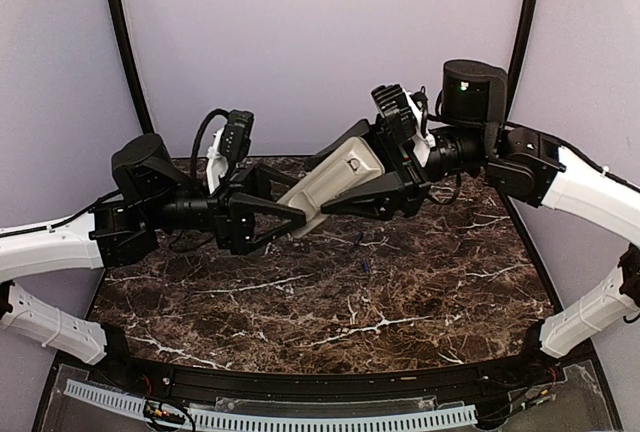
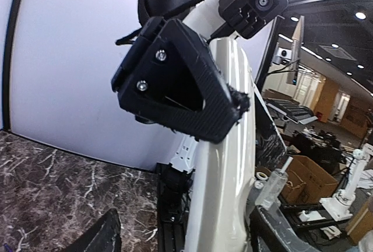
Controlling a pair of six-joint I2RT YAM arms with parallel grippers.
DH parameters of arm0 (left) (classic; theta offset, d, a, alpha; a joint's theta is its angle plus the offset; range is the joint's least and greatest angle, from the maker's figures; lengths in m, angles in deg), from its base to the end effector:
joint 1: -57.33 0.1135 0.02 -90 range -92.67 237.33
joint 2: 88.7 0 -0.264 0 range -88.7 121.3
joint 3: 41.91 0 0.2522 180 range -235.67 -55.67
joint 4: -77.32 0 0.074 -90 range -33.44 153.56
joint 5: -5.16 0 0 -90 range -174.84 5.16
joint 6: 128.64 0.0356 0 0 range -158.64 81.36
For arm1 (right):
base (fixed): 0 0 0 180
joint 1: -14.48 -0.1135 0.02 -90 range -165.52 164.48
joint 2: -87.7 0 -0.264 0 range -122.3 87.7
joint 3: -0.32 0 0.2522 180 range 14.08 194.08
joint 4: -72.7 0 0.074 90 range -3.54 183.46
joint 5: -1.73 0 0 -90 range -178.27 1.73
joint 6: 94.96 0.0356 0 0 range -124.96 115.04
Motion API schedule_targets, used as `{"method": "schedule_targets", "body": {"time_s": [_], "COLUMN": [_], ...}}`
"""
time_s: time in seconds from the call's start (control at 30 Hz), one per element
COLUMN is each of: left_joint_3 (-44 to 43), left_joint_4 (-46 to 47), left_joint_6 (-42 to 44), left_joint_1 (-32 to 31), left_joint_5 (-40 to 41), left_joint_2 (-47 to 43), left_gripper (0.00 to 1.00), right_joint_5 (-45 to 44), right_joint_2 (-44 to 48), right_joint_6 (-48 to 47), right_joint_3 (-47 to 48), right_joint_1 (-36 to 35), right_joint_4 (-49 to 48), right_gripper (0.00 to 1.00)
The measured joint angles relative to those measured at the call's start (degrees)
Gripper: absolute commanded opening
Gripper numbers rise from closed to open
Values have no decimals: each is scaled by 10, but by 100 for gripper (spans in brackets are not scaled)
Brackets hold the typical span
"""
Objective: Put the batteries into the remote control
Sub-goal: Pass from the left arm to the right, then pass from the right arm to the left
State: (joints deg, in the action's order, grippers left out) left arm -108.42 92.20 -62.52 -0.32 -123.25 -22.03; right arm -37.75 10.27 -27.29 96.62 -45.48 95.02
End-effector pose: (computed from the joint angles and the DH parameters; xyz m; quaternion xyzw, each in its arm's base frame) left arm 0.1238 -0.2367 0.3811 0.4168 0.4762 -0.6404 0.4352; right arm 0.1252 0.2714 0.4469 -0.6535 0.3034 0.4940 0.4866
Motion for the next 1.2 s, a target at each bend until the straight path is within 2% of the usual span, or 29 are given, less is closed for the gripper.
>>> {"method": "schedule_targets", "body": {"time_s": [0.23,0.33,0.53,0.63,0.73,1.07,1.2], "left_joint_3": [-23,-42,-69,-85,-98,-101,-101], "left_joint_4": [-111,-165,-263,-285,-288,-252,-227], "left_joint_6": [157,246,412,461,480,463,452], "left_joint_1": [1,-1,-27,-30,-30,-30,-30], "left_joint_5": [116,153,216,247,269,297,290], "left_joint_2": [-68,-89,-89,-72,-51,-15,-14], "left_gripper": [83,92,95,96,96,77,73], "right_joint_5": [-91,-139,-187,-193,-198,-202,-205], "right_joint_2": [6,6,5,5,3,-8,-8], "right_joint_6": [77,114,165,177,186,199,201], "right_joint_3": [-21,-29,-40,-44,-47,-50,-53], "right_joint_1": [0,0,0,0,0,0,0], "right_joint_4": [-24,-40,-76,-92,-103,-125,-129], "right_gripper": [16,17,16,16,16,15,15]}}
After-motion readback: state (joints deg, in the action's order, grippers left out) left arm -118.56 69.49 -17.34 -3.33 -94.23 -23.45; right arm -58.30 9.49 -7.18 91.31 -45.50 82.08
